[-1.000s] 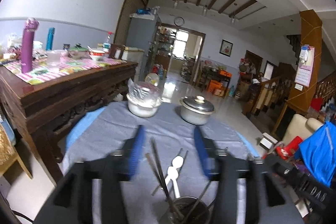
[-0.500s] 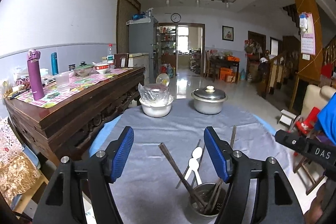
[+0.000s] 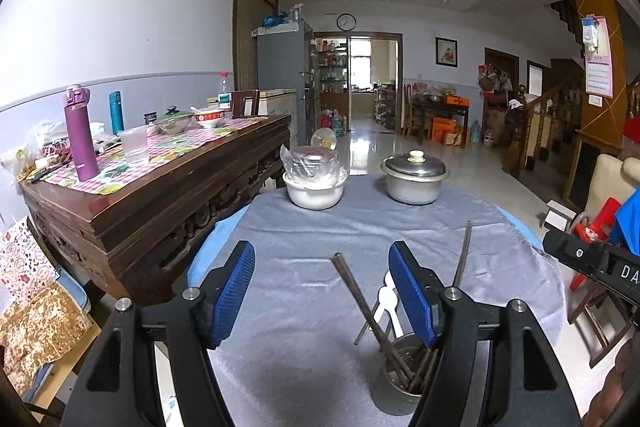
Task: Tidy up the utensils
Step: 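Move the right tool toward the white plastic spoons on the cloth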
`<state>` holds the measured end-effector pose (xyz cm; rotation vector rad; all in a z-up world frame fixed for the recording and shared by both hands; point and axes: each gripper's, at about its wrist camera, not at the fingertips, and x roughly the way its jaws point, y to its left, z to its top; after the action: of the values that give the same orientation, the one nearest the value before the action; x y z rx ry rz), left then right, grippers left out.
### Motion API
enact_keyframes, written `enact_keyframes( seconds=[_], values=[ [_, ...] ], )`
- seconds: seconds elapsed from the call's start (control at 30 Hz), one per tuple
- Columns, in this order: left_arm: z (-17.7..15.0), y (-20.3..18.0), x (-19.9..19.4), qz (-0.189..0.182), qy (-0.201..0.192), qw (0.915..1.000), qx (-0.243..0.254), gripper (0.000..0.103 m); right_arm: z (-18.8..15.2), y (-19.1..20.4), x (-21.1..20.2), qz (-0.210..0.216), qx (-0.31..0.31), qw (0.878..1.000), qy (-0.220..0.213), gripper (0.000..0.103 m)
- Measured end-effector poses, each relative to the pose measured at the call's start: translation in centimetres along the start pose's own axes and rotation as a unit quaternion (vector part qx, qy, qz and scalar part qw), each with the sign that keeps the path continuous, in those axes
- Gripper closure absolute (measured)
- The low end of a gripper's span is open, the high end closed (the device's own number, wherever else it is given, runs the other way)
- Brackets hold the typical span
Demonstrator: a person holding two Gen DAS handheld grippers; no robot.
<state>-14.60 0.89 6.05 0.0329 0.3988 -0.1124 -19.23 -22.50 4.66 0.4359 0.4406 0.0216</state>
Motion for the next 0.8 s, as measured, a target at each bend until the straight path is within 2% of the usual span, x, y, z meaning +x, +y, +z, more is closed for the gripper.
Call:
enact_keyframes(
  seconds=[0.53, 0.8],
  values=[
    [-0.5, 3.3, 0.4, 0.026, 0.010, 0.9993, -0.023, 0.033, -0.5, 1.0, 1.7, -0.022, -0.002, 1.000, 0.013, 0.066],
    [-1.0, 6.7, 1.7, 0.053, 0.020, 0.9973, -0.047, 0.032, -0.4, -1.1, 3.4, -0.042, 0.022, 0.999, 0.027, 0.066]
  ],
)
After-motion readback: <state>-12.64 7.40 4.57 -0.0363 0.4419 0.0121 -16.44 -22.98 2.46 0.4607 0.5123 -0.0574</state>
